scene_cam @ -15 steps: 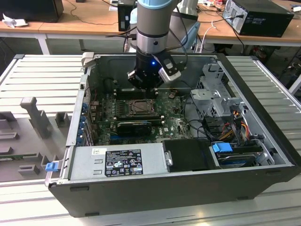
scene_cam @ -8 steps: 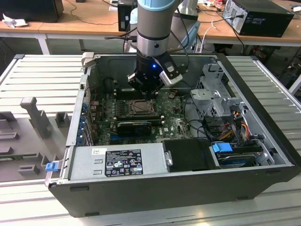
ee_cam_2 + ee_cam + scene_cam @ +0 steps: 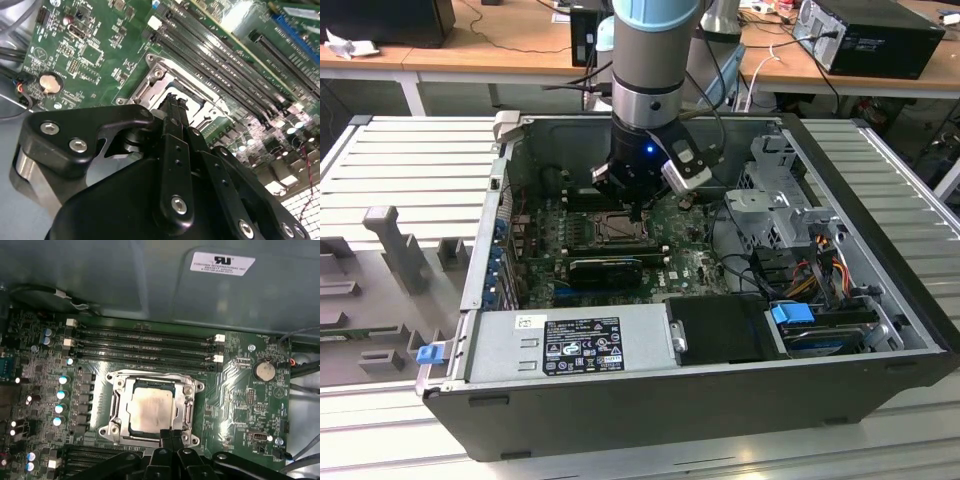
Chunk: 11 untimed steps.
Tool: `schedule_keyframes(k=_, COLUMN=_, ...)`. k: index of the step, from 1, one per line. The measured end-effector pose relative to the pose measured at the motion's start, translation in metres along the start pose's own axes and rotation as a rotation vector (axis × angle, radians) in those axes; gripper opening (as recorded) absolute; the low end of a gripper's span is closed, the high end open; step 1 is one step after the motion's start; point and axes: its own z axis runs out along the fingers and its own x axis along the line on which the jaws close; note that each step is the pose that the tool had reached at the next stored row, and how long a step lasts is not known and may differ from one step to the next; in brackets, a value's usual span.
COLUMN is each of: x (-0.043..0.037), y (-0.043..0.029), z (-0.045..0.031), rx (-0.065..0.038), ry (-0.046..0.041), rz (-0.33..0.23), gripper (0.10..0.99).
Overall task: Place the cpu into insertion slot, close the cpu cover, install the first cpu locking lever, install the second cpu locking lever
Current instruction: 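Install the second cpu locking lever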
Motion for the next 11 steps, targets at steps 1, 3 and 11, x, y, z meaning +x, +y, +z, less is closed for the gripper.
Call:
schedule_keyframes(k=1, x=0.0001, y=-0.0010, z=0.0000, rx=0.000, ry=0.0000, rz=0.000, gripper=0.106)
schedule_keyframes(k=3, x=0.0004, y=-0.0038, z=-0.0003, rx=0.000, ry=0.0001, rz=0.000, gripper=0.106)
schedule_keyframes(k=11, x=0.0006, y=-0.0071, z=-0.0011, rx=0.000, ry=0.0000, rz=0.000, gripper=0.106)
